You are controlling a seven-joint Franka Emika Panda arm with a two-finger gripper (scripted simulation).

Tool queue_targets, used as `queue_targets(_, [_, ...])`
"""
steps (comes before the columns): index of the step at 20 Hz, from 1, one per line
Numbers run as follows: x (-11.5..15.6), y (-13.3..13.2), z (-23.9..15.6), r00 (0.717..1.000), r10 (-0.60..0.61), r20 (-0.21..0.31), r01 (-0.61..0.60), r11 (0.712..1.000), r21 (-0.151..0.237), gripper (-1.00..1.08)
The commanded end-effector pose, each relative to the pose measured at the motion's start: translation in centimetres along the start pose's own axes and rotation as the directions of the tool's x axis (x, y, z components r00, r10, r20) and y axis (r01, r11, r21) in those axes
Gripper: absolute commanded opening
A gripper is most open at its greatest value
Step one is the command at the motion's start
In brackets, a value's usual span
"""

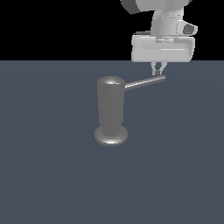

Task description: Turn on the faucet by rotating a designated handle.

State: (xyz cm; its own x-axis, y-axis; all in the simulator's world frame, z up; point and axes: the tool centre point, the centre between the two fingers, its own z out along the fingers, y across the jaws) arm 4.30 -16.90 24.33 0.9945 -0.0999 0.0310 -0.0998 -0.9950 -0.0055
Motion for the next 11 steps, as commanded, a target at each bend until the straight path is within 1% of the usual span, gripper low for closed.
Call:
queue_targets(1, [0.1, 1.8, 1.7, 0.999, 0.028, 0.024, -0.028, 1.0, -0.007, -1.0])
queue_targets(11, [2.4, 1.9, 2.1, 0.999, 0.036, 0.03, -0.036, 0.999, -0.007, -1.0])
